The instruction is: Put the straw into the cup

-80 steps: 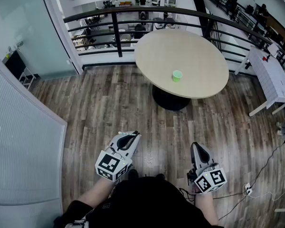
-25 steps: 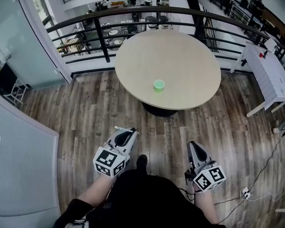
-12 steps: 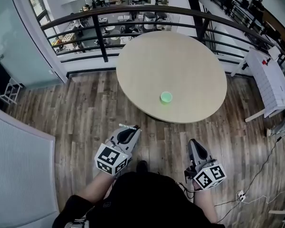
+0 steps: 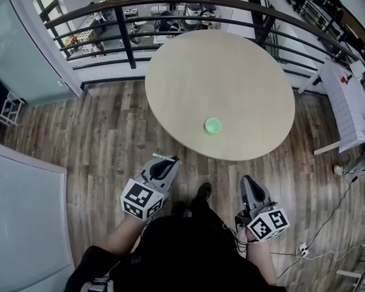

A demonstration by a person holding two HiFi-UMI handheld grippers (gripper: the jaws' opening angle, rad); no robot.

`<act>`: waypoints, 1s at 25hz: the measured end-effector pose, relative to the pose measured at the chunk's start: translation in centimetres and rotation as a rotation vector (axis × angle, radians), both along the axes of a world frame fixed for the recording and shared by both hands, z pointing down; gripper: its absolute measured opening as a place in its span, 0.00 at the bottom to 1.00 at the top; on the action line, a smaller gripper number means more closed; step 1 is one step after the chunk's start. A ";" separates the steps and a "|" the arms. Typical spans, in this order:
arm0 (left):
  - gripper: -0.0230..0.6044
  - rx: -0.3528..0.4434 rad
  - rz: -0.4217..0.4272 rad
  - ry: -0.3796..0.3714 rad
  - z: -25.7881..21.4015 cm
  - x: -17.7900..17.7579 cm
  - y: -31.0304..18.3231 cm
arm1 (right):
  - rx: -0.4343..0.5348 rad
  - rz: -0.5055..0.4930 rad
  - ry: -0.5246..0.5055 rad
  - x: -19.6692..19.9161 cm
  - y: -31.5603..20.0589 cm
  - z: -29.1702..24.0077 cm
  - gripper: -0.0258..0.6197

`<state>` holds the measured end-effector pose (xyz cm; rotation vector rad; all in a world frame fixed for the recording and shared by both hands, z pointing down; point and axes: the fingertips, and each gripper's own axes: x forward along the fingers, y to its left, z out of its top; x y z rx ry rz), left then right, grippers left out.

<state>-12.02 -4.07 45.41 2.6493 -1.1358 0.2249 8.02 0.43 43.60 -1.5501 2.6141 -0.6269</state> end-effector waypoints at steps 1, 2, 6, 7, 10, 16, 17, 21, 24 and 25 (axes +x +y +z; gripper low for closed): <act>0.08 0.000 -0.004 -0.003 0.0 0.4 -0.6 | -0.001 -0.006 0.001 0.3 -0.7 0.2 0.08; 0.08 -0.001 -0.008 -0.005 0.1 0.8 -1.1 | 0.000 -0.010 0.001 0.8 -1.4 0.3 0.08; 0.08 -0.003 -0.031 -0.005 0.0 2.2 -3.8 | 0.009 -0.024 -0.008 2.4 -5.1 0.5 0.08; 0.08 -0.002 -0.037 -0.006 -0.1 2.5 -4.7 | 0.013 -0.031 -0.010 2.8 -6.1 0.5 0.08; 0.08 0.000 -0.059 -0.013 -0.3 3.5 -7.1 | 0.015 -0.051 -0.017 3.9 -9.0 0.5 0.08; 0.08 0.007 -0.097 -0.015 -0.9 5.7 -10.7 | 0.015 -0.086 -0.032 6.3 -12.9 0.9 0.08; 0.08 0.004 -0.101 -0.013 -0.9 6.1 -11.1 | 0.016 -0.088 -0.033 6.9 -13.4 1.1 0.08; 0.08 -0.012 -0.103 -0.024 -0.5 7.4 -12.1 | -0.004 -0.090 -0.059 8.2 -15.1 1.7 0.08; 0.08 -0.023 -0.103 -0.033 -0.3 7.5 -13.0 | -0.022 -0.106 -0.074 7.4 -16.2 2.0 0.08; 0.08 -0.027 -0.102 -0.035 -0.2 7.4 -13.2 | -0.026 -0.115 -0.075 7.0 -16.5 2.1 0.08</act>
